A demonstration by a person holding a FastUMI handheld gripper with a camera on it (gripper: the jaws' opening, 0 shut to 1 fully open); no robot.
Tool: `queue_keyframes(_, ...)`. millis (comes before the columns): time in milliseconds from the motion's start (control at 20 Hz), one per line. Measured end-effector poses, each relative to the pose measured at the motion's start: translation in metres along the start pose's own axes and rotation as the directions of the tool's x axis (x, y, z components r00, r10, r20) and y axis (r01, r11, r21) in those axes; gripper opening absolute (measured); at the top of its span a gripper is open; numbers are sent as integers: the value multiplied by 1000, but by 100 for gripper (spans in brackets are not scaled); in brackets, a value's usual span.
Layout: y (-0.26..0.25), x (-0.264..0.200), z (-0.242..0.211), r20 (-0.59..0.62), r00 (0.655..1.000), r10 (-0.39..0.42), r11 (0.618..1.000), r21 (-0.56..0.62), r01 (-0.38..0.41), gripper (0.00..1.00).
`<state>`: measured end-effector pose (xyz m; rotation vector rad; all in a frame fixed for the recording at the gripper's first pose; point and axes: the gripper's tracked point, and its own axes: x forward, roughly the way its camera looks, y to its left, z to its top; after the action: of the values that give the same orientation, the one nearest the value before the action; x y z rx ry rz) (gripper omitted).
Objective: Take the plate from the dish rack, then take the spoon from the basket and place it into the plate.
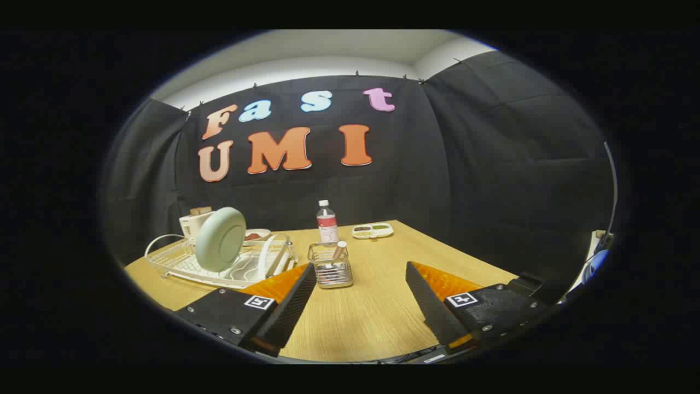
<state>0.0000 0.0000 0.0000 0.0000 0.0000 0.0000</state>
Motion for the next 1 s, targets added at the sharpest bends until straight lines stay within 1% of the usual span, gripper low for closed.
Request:
queue_keyframes(250,-5,-24,12,15,1000,-2,1000,-24,2,98)
queue_keyframes(500,-12,-38,18,41,999,4,1000,7,-5,98)
queue_keyframes(700,-12,-23,1,-30,1000,-3,999,40,5,98)
queue_keyframes(1000,11,17,-4,-54,999,5,999,-32,-7,98)
